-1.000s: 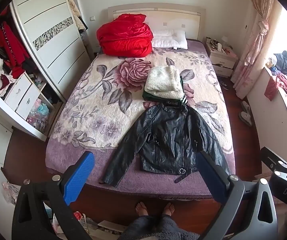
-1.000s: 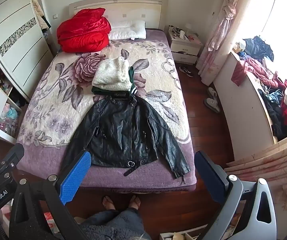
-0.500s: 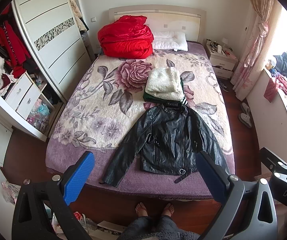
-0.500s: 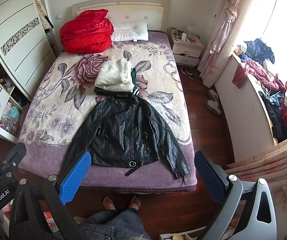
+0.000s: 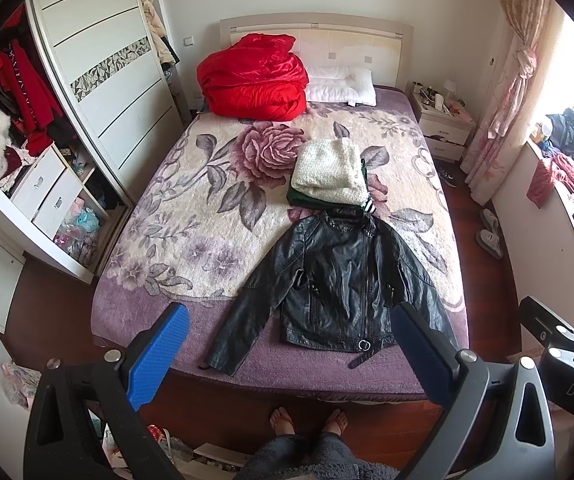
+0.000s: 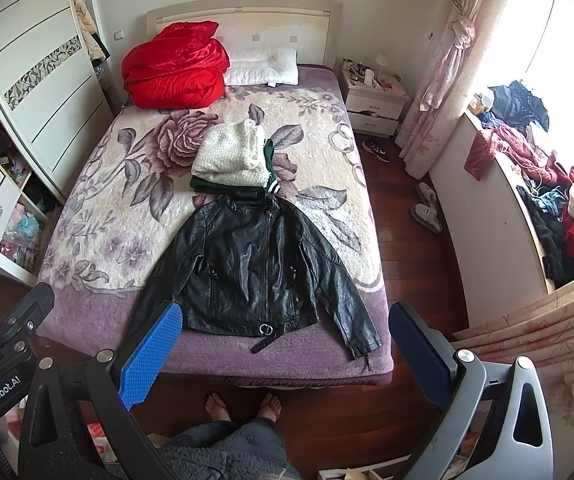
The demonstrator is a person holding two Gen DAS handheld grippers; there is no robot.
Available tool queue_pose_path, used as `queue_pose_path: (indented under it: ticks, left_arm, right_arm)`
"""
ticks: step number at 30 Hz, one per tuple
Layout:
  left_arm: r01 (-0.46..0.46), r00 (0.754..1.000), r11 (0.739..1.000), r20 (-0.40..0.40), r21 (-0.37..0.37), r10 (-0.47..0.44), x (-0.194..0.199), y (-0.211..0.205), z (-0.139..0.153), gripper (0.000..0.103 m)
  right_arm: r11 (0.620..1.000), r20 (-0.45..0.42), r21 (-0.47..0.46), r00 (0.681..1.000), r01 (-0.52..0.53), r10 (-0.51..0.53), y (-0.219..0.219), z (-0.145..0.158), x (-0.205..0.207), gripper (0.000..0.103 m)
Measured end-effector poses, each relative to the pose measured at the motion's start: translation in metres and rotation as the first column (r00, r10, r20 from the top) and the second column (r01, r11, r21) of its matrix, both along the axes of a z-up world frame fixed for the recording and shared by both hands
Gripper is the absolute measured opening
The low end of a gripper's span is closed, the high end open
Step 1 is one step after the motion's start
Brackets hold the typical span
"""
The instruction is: Fold large clothes
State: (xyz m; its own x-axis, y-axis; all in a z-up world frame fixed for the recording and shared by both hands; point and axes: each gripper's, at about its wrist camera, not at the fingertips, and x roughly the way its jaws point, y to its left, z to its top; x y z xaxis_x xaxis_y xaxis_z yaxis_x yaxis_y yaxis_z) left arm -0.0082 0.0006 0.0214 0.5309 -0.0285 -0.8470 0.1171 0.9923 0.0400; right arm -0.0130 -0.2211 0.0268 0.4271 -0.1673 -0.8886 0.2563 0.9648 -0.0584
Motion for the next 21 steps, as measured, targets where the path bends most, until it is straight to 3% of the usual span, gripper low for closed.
queue_pose_path:
  ticks: [21]
  left_arm:
    - [0.001, 1.0, 1.0, 0.008, -0.004, -0.001, 0.001, 0.001, 0.002, 0.103]
  right_arm:
    - [1.0, 0.005, 0.001, 1.0, -0.003, 0.003, 0.005, 0.014, 0.001, 0.103]
